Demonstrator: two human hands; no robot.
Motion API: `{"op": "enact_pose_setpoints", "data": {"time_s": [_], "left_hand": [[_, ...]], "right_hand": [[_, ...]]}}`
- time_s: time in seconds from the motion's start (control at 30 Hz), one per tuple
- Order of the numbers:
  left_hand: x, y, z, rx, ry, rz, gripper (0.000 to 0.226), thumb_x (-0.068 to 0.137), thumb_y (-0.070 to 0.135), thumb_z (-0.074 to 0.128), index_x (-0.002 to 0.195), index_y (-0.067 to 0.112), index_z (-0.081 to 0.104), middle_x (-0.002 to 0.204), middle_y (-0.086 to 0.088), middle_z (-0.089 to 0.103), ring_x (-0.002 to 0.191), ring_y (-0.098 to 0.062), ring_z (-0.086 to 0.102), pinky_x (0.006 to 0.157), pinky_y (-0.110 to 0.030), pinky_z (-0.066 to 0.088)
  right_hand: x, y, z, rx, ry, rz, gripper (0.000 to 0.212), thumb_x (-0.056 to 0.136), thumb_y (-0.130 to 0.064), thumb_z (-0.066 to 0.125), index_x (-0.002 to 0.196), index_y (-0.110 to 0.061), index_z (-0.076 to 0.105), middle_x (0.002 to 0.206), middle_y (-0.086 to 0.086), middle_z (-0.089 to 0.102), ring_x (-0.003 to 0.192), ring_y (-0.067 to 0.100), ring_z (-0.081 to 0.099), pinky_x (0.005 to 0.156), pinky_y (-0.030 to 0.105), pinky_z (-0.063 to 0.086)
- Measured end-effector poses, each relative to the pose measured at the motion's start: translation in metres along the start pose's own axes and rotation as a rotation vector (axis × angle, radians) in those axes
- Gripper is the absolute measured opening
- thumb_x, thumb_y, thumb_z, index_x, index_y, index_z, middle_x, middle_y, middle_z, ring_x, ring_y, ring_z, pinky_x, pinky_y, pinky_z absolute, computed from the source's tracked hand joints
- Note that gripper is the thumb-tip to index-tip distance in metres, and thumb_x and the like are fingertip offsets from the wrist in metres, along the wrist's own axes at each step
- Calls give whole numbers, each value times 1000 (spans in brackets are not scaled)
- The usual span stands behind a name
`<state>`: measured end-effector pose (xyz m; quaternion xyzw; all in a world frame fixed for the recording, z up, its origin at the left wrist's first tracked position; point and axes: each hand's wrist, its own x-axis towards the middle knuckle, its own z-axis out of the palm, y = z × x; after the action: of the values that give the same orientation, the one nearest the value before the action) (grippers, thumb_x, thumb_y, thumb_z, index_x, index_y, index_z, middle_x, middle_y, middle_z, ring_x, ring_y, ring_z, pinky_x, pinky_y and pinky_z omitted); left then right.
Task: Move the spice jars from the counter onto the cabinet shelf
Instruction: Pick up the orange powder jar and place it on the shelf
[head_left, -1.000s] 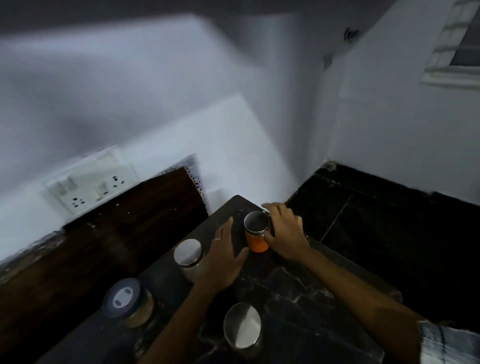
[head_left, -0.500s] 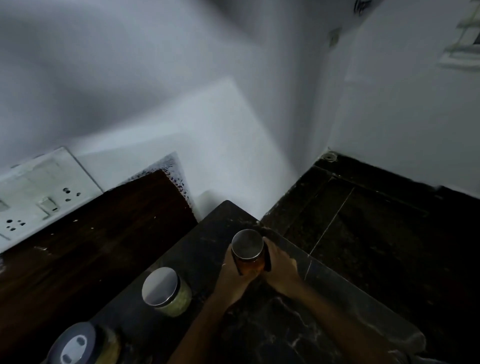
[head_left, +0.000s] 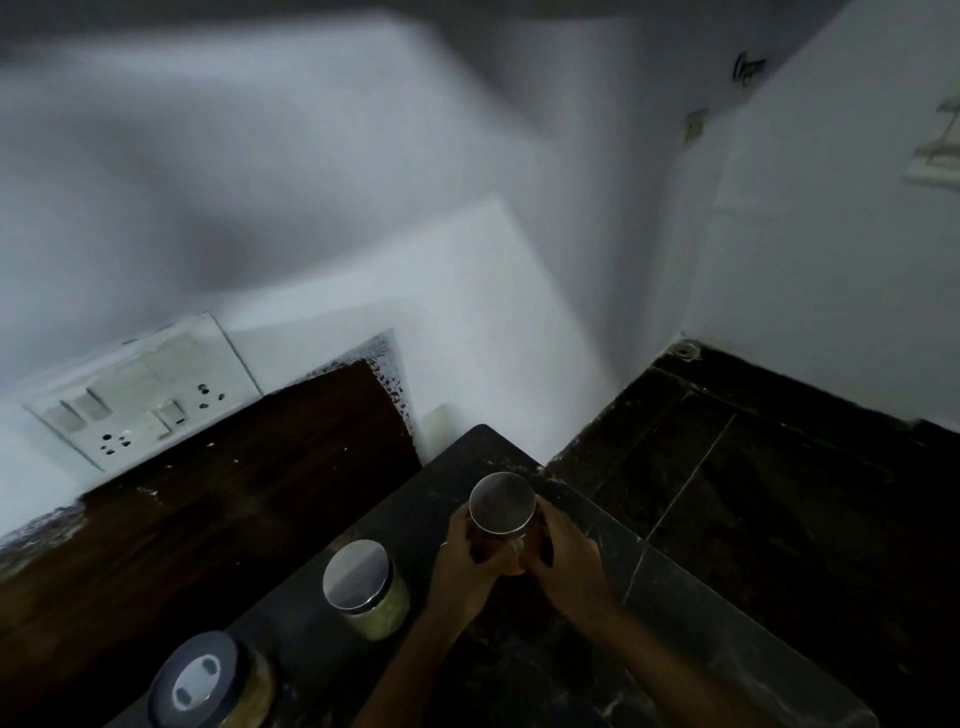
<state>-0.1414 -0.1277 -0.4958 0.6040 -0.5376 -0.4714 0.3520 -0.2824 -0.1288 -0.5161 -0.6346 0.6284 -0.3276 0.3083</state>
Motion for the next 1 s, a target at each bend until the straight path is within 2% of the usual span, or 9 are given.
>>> {"op": "enact_pose_setpoints", "data": {"time_s": [0.1, 0.2, 0.3, 0.43, 0.57, 0.63, 0.7, 0.9, 1.0], "left_hand": [[-20, 27, -24, -52, 29, 59, 63, 72, 34, 77, 122, 35, 39, 127, 4, 55, 105, -1, 56, 87, -22, 50], [-38, 57, -53, -76, 104, 131, 75, 62, 54, 74, 127, 36, 43, 127, 7, 56, 111, -8, 56, 95, -33, 50], [-62, 95, -86, -111, 195, 234, 63, 61, 49, 73, 117, 43, 46, 120, 15, 55, 110, -7, 54, 89, -26, 48], [-103, 141, -126, -123, 277, 339, 79, 62, 52, 69, 133, 32, 41, 130, 10, 50, 114, -8, 50, 80, -18, 46], [-151, 185, -157, -154, 372, 457, 77, 61, 57, 66, 130, 37, 42, 121, 20, 53, 107, 0, 54, 79, -19, 51], [-175, 205, -170, -176, 428, 504, 73, 61, 57, 64, 128, 40, 41, 116, 25, 52, 101, 4, 55, 71, -13, 51], [-197, 223, -183, -183, 479, 541, 72, 61, 58, 63, 127, 43, 39, 113, 26, 51, 96, 5, 55, 66, -9, 50], [-241, 259, -213, -156, 588, 582, 65, 77, 40, 69, 134, 33, 40, 125, 12, 52, 102, -5, 56, 76, -17, 51], [-261, 271, -230, -181, 614, 587, 63, 74, 43, 68, 132, 29, 45, 131, 6, 52, 111, -15, 55, 88, -35, 55]], "right_hand": [[-7, -37, -8, 30, 61, -83, 63, 82, -53, 59, 136, -26, 41, 130, -9, 53, 123, 8, 48, 110, 39, 35], [-12, -80, -18, 56, 151, -233, 61, 75, -74, 46, 127, -43, 40, 111, -33, 47, 104, -16, 45, 98, 20, 32], [-21, -128, -25, 37, 189, -333, 71, 72, -81, 39, 130, -41, 38, 115, -23, 52, 103, -9, 43, 94, 23, 28], [-38, -191, -33, 107, 280, -442, 68, 76, -66, 50, 135, -34, 39, 120, -13, 55, 106, -2, 45, 97, 27, 32], [-64, -258, -40, 217, 349, -525, 68, 76, -62, 52, 136, -33, 39, 121, -15, 52, 109, 4, 49, 92, 12, 22], [-80, -291, -45, 277, 381, -569, 68, 76, -62, 52, 136, -34, 39, 120, -20, 48, 111, 4, 49, 92, 9, 21], [-94, -321, -50, 314, 392, -595, 71, 74, -63, 51, 137, -34, 37, 123, -17, 47, 113, 5, 46, 97, 15, 20], [-135, -385, -69, 350, 421, -695, 70, 75, -50, 55, 139, -27, 40, 119, -6, 46, 113, 14, 48, 101, 37, 41], [-151, -404, -80, 431, 268, -729, 70, 74, -55, 62, 137, -39, 35, 117, -13, 39, 116, 13, 46, 99, 35, 45]]}}
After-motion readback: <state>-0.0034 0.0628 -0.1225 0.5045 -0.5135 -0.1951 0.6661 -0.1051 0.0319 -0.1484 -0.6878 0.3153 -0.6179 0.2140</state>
